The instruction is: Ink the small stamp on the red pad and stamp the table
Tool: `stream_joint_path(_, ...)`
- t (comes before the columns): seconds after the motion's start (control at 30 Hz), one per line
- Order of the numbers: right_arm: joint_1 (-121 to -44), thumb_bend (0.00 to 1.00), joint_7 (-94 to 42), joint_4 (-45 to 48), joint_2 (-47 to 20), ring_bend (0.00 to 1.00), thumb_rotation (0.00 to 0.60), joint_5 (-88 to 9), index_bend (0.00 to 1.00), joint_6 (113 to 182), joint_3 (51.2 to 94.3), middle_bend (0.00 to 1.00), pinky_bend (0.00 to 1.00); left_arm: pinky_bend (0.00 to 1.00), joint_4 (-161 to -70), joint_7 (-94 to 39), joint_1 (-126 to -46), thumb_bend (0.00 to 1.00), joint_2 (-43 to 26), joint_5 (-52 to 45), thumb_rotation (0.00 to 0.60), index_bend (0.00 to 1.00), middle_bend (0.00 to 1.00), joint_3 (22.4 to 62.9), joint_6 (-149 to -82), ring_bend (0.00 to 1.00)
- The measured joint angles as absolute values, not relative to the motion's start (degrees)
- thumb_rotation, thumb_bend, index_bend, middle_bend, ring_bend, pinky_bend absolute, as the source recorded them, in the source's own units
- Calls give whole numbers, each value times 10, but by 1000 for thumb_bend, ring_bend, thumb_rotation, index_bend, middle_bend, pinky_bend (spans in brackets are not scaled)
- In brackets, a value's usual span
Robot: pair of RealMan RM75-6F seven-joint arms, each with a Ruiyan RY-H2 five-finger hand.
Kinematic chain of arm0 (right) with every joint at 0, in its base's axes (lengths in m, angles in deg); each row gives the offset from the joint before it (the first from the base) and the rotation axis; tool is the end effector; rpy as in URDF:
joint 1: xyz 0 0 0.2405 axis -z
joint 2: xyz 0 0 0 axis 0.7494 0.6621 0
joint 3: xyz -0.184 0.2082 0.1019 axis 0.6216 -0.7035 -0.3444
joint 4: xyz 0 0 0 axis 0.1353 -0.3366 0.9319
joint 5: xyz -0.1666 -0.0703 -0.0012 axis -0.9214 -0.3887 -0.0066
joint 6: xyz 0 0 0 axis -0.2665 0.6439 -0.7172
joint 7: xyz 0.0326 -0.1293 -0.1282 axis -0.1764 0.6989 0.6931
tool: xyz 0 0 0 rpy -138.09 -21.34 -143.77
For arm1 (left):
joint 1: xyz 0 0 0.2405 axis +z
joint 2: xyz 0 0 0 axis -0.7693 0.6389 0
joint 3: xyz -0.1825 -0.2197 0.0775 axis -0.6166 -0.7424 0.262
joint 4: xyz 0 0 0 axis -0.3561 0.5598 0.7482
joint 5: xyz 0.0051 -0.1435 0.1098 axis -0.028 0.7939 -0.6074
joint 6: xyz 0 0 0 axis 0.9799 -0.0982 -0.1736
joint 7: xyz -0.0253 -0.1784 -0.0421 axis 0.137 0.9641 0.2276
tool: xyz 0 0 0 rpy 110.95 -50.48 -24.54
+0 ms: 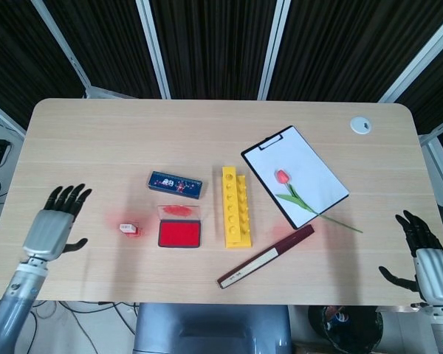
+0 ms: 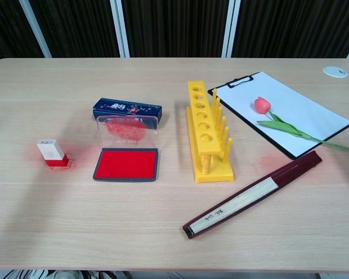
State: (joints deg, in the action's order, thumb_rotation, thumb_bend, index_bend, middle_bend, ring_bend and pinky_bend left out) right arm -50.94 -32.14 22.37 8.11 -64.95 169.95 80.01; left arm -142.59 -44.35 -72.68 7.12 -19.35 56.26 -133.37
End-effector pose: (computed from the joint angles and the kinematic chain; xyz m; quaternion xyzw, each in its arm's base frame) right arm -0.3295 -0.2084 0.2154 0.5631 -0.4250 0.4316 0.5622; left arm -0.2777 0.2852 0.1454 -0.6839 -0.3438 -0.3458 0.5427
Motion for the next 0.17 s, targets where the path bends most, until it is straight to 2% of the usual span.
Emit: stream_joint_path(0.17,-509,236,-315,221,79,0,600,-653,0,1702,801,0,192,0,-1398,-385,-662,100,92,-242,600,0,0,587,-1400,0)
